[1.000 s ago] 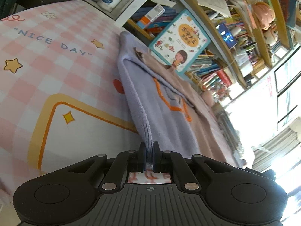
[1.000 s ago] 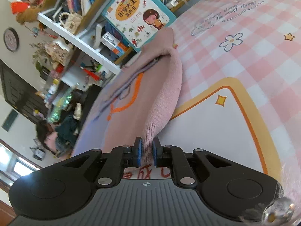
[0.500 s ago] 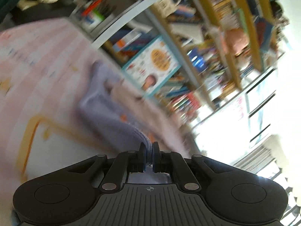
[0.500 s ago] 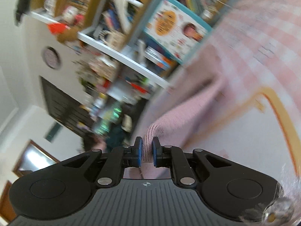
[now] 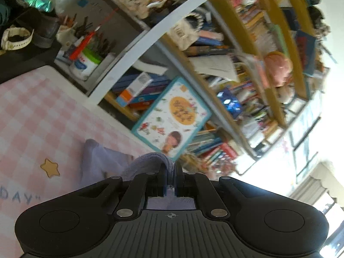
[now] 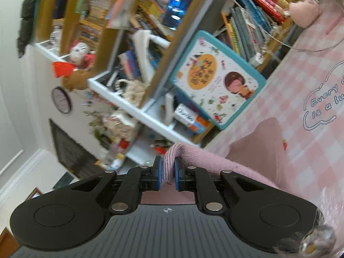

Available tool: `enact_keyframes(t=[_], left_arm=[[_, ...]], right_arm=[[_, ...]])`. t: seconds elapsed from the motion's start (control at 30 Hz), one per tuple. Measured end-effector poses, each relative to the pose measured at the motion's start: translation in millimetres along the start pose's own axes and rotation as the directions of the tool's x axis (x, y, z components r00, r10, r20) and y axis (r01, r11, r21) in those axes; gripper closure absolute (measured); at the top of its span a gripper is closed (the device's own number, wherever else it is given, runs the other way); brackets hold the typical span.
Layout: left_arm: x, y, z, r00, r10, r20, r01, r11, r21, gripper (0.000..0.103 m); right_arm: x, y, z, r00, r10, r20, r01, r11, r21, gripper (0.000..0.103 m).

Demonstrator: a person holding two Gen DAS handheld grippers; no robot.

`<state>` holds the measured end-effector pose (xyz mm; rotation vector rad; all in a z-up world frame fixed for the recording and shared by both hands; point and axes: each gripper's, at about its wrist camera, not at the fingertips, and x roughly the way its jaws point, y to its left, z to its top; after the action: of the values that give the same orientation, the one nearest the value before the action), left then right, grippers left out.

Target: Fold clothes

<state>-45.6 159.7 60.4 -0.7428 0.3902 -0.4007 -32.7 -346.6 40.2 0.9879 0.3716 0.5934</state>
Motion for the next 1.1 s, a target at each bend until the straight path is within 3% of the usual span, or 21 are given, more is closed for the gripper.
enact_keyframes(t=[0.17, 0.4, 0.5, 0.63, 0.73, 0.83, 0.93, 1.03, 1.1], left_arm=[[37, 30, 3, 0.995, 0.09, -0.048, -0.092, 0.995, -0.04, 0.098], [75, 54, -1, 0.972, 0.206, -0.114, -0.211, 0.977, -0.029, 0.097], [84, 61, -4, 0.963, 0.225, -0.151, -0.23, 0.973, -0.016, 0.088], [81, 69, 0, 0.966, 0.207, -0.153, -0.212, 0.977, -0.021, 0.059], [68, 68, 8, 0.973, 0.203, -0.11, -0.206, 0.979, -0.012, 0.034], [49, 58, 17, 0.967, 0.256, -0.024, -0.253, 0.964, 0.085, 0.032], [38, 46, 21, 0.954, 0.3, 0.027, -0.3, 0.937, 0.181, 0.032], [46, 33, 15, 0.943, 0.334, -0.003, -0.317, 0.898, 0.306, 0.032], [55, 23, 4, 0.932, 0.362, -0.007, -0.329, 0.855, 0.401, 0.033]], right_arm=[[36, -30, 6, 0.996, -0.088, -0.028, 0.088, 0.996, 0.031, 0.093], [74, -69, 4, 0.976, -0.21, -0.058, 0.212, 0.976, 0.037, 0.091], [82, -85, 3, 0.968, -0.243, -0.061, 0.246, 0.968, 0.057, 0.088], [83, -98, 4, 0.97, -0.235, -0.054, 0.239, 0.968, 0.078, 0.083], [70, -91, 11, 0.97, -0.245, -0.012, 0.245, 0.969, 0.037, 0.068], [55, -78, 21, 0.959, -0.28, 0.038, 0.281, 0.958, -0.052, 0.064], [48, -58, 25, 0.928, -0.368, 0.055, 0.371, 0.901, -0.225, 0.064], [55, -40, 11, 0.888, -0.455, 0.071, 0.438, 0.785, -0.439, 0.064], [61, -31, 0, 0.869, -0.487, 0.083, 0.45, 0.713, -0.538, 0.064]])
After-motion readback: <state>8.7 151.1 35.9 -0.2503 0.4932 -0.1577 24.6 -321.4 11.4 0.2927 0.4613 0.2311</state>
